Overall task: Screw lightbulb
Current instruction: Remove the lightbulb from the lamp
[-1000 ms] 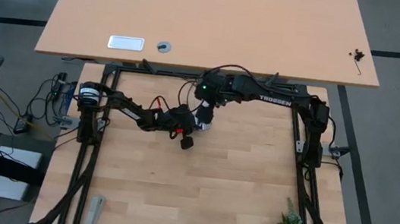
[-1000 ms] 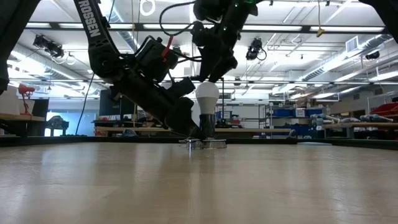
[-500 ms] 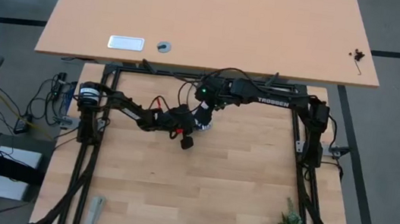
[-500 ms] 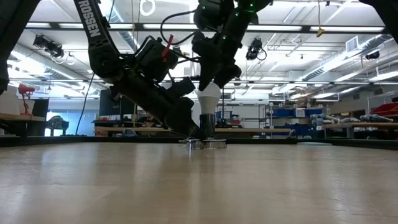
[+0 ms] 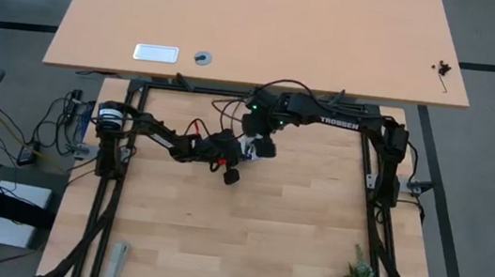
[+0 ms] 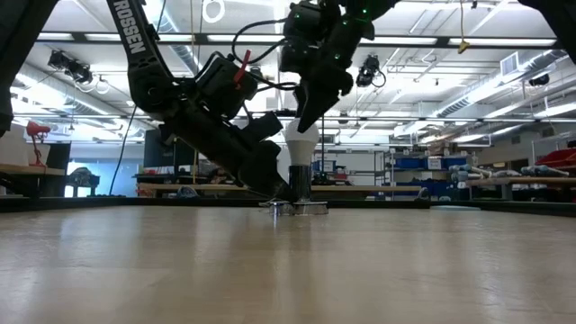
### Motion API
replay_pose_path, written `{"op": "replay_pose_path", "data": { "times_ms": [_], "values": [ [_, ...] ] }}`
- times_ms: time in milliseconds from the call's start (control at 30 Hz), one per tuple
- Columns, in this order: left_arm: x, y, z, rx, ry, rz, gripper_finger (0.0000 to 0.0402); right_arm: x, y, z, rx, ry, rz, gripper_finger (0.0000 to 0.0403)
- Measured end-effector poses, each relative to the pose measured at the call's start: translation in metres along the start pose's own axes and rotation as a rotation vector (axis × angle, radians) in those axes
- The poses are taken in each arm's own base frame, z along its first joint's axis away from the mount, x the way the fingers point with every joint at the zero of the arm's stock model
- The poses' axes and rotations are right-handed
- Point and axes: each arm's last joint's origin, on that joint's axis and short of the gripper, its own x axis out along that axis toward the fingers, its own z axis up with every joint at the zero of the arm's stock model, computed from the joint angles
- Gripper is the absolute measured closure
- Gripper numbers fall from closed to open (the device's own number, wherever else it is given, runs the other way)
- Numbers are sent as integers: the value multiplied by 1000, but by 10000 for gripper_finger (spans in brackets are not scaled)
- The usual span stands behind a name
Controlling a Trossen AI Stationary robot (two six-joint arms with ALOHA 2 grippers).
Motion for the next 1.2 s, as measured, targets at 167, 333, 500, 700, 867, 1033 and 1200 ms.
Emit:
{"op": "replay_pose_path", "data": {
  "times_ms": [167,333,500,700,867,1033,1200],
  "values": [
    [0,0,0,-1,-5,0,396,-2,-2,0,-60,13,-32,121],
    [0,0,0,-1,-5,-1,396,-8,-4,6,-13,6,-71,114],
    [0,0,0,-1,-5,-1,396,-16,7,16,-11,39,-151,108],
    [0,0,1,-1,-10,7,396,-30,18,26,49,51,-160,105],
    [0,0,1,-1,-10,9,396,-39,20,31,114,36,-159,105],
    [0,0,1,-2,-10,11,396,-43,19,33,121,29,-159,107],
    [0,0,1,-19,-10,12,396,-54,22,34,119,65,-168,112]
  ]
}}
